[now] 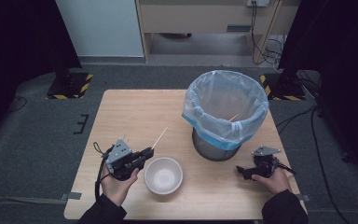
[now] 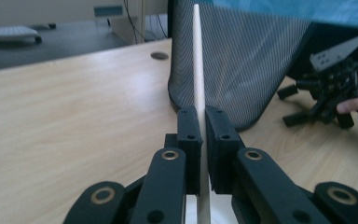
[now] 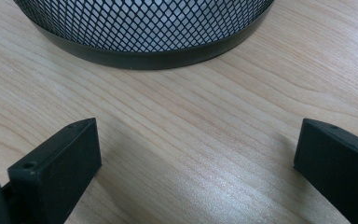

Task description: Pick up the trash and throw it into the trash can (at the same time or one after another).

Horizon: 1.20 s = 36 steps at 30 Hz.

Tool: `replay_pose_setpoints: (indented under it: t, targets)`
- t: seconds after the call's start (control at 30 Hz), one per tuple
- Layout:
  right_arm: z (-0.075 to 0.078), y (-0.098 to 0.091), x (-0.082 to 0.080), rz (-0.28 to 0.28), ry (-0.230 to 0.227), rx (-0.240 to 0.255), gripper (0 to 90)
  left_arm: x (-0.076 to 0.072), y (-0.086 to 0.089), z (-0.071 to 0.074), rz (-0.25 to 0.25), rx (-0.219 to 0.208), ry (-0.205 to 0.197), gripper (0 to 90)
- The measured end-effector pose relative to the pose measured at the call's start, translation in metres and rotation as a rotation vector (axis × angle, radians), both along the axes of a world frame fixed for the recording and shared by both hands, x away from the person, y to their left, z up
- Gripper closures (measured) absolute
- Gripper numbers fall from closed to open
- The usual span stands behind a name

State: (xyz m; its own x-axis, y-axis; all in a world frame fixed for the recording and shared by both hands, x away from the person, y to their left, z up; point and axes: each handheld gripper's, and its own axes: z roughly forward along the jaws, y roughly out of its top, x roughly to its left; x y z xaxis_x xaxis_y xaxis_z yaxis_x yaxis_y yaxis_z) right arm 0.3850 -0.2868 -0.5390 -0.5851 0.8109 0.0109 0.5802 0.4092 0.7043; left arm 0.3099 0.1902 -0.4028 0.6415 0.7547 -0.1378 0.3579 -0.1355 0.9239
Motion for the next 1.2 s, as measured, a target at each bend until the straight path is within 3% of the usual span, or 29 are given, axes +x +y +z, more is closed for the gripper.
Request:
replay_pose_setpoints:
  t: [0.37, 0.6, 0.87, 1.2]
  targets:
    - [0.0, 0.0, 0.0, 0.0, 0.0, 0.0, 0.8, 0.001, 0.009, 0.041, 0.028, -0.076, -0.112, 85.0]
    - [0.0, 0.0, 0.0, 0.0, 0.0, 0.0, 0.7, 0.008, 0.006, 0.067, 0.028, -0.088, -0.17, 84.9]
    - [0.0, 0.0, 0.0, 0.0, 0.0, 0.0, 0.8, 0.018, -0.007, 0.096, 0.016, -0.1, -0.23, 85.0]
    - [0.0, 0.0, 0.0, -0.002, 0.0, 0.002, 0.8, 0.033, -0.036, 0.126, -0.022, -0.126, -0.286, 85.0]
